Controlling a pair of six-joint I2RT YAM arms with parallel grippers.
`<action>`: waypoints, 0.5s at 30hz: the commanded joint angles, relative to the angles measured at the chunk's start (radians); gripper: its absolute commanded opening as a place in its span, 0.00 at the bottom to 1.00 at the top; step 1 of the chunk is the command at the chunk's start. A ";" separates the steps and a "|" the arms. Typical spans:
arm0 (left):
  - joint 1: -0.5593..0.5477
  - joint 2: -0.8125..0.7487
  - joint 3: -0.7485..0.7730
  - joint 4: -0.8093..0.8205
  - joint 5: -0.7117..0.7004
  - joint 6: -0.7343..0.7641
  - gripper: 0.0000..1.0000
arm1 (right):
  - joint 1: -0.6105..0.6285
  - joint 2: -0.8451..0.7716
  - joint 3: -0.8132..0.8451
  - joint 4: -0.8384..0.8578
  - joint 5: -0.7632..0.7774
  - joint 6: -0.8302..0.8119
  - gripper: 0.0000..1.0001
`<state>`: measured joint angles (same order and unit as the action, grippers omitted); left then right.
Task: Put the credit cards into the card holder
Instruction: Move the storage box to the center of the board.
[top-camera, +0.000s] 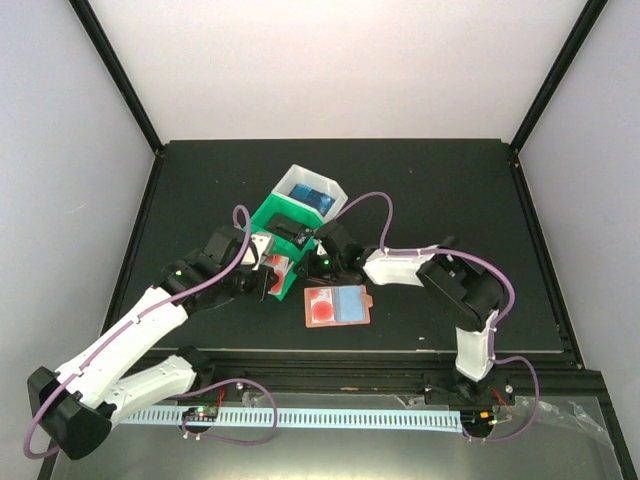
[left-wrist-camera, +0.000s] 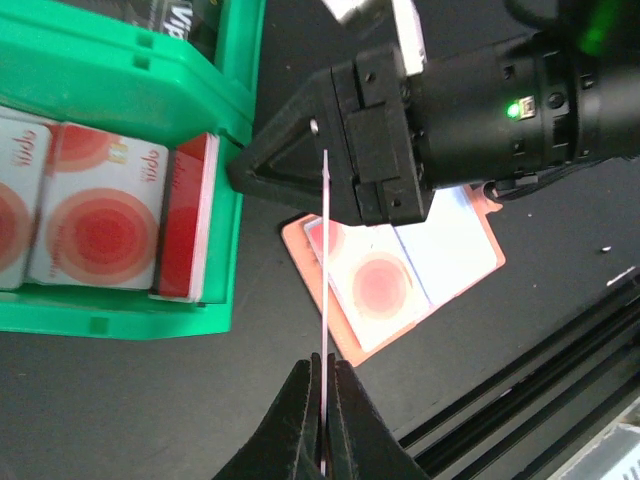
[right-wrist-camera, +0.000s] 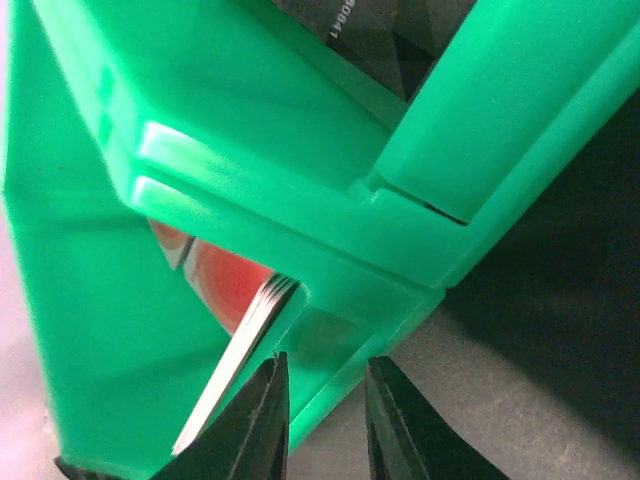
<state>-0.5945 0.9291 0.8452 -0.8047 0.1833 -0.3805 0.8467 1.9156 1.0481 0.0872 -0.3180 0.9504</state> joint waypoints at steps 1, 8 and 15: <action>0.008 -0.026 -0.065 0.114 0.101 -0.092 0.02 | 0.003 -0.117 -0.068 0.087 0.023 -0.011 0.27; -0.039 -0.088 -0.254 0.480 0.206 -0.308 0.02 | 0.000 -0.434 -0.292 -0.149 0.215 -0.045 0.40; -0.178 -0.020 -0.366 0.705 0.122 -0.487 0.02 | 0.004 -0.692 -0.470 -0.411 0.371 -0.042 0.50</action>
<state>-0.7101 0.8639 0.5171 -0.3122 0.3248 -0.7254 0.8467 1.3209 0.6483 -0.1184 -0.0853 0.9180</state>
